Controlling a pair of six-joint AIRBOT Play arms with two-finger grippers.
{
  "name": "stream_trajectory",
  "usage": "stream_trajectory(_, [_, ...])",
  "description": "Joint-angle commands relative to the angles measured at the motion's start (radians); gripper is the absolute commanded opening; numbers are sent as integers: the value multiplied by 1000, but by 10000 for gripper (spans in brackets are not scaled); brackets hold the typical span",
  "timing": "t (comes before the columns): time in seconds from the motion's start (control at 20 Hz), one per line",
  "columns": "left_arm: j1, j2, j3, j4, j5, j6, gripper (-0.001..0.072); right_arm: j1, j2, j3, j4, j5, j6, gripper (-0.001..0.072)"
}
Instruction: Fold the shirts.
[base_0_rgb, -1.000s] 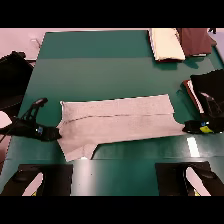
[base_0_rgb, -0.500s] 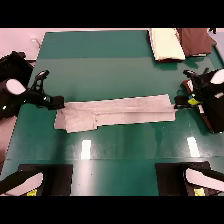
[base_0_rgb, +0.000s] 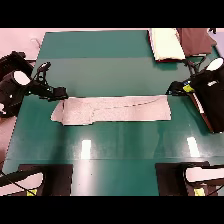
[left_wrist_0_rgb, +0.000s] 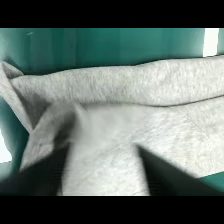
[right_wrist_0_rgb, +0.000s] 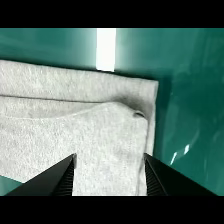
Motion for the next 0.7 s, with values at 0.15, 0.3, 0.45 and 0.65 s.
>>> stream_trajectory(0.15, [0, -2, 17, -65, -23, 2, 213, -196, -15, -152, 106, 72, -79, 489])
stream_trajectory(0.3, [-12, -2, 17, -145, -11, 4, 21, -261, -21, -291, 242, 11, -141, 489])
stream_trajectory(0.45, [-95, -5, 17, -156, 18, -2, 21, -236, -35, -377, 350, -55, -196, 457])
stream_trajectory(0.65, [-240, -42, 17, -158, 116, -69, 20, -121, -75, -382, 443, -120, -224, 275])
